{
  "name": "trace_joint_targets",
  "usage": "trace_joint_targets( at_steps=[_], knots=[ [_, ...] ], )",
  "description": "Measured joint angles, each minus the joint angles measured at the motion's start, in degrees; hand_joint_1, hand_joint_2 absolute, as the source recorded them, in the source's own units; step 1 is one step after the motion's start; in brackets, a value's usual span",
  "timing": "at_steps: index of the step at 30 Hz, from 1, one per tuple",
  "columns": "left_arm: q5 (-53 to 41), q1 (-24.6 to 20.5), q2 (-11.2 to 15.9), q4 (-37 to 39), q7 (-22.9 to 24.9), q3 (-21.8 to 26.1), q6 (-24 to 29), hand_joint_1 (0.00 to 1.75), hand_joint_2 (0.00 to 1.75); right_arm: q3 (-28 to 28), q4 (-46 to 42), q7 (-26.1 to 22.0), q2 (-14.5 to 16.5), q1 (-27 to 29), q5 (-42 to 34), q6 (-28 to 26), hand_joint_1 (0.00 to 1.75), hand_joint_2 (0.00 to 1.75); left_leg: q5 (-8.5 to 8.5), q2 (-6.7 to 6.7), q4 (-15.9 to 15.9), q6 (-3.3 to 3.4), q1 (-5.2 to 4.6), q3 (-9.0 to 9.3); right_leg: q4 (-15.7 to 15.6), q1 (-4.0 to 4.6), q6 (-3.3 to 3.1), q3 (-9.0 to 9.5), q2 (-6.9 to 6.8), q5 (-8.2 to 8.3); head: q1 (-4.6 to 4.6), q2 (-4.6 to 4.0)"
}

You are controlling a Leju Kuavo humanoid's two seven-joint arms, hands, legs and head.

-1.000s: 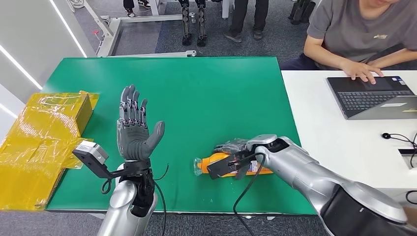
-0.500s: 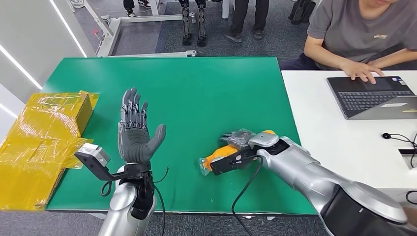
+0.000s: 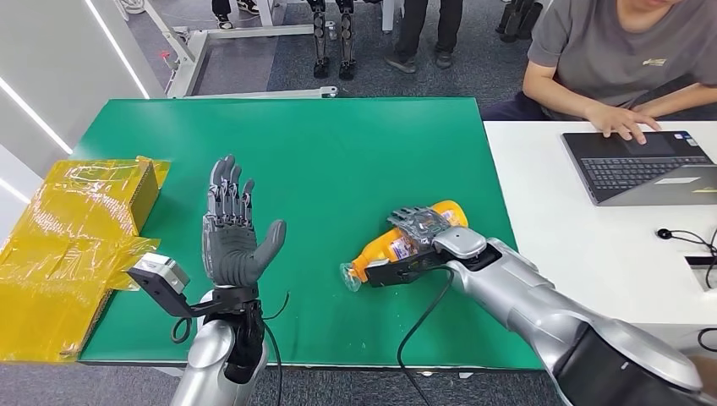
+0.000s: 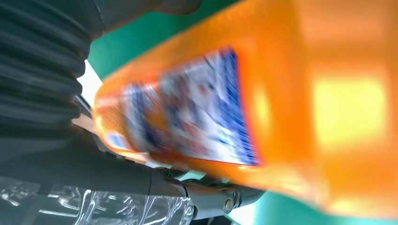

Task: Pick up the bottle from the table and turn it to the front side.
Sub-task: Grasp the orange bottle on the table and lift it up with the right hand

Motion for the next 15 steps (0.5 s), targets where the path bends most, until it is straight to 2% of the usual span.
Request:
trace_joint_targets(
  at_steps=[8, 11, 15],
  knots=[
    [0.1, 0.0, 0.0, 0.0, 0.0, 0.0, 0.1, 0.0, 1.75, -2.4, -0.1, 0.1, -0.1, 0.5, 1.1, -0.3, 0.0, 1.75, 0.0, 0.0, 0.0, 0.0, 0.0, 0.0, 0.0, 0.0, 0.0, 0.0, 0.0, 0.0, 0.0, 0.0],
    [0.2, 0.0, 0.0, 0.0, 0.0, 0.0, 0.1, 0.0, 1.75, -3.0, 0.0, 0.0, -0.2, 0.7, 1.3, 0.0, 0.06, 1.75, 0.0, 0.0, 0.0, 0.0, 0.0, 0.0, 0.0, 0.0, 0.0, 0.0, 0.0, 0.0, 0.0, 0.0],
    [0.5, 0.0, 0.0, 0.0, 0.0, 0.0, 0.1, 0.0, 1.75, -3.8, 0.1, -0.5, -0.4, 1.1, 1.4, 1.2, 0.0, 1.75, 0.0, 0.0, 0.0, 0.0, 0.0, 0.0, 0.0, 0.0, 0.0, 0.0, 0.0, 0.0, 0.0, 0.0]
  ],
)
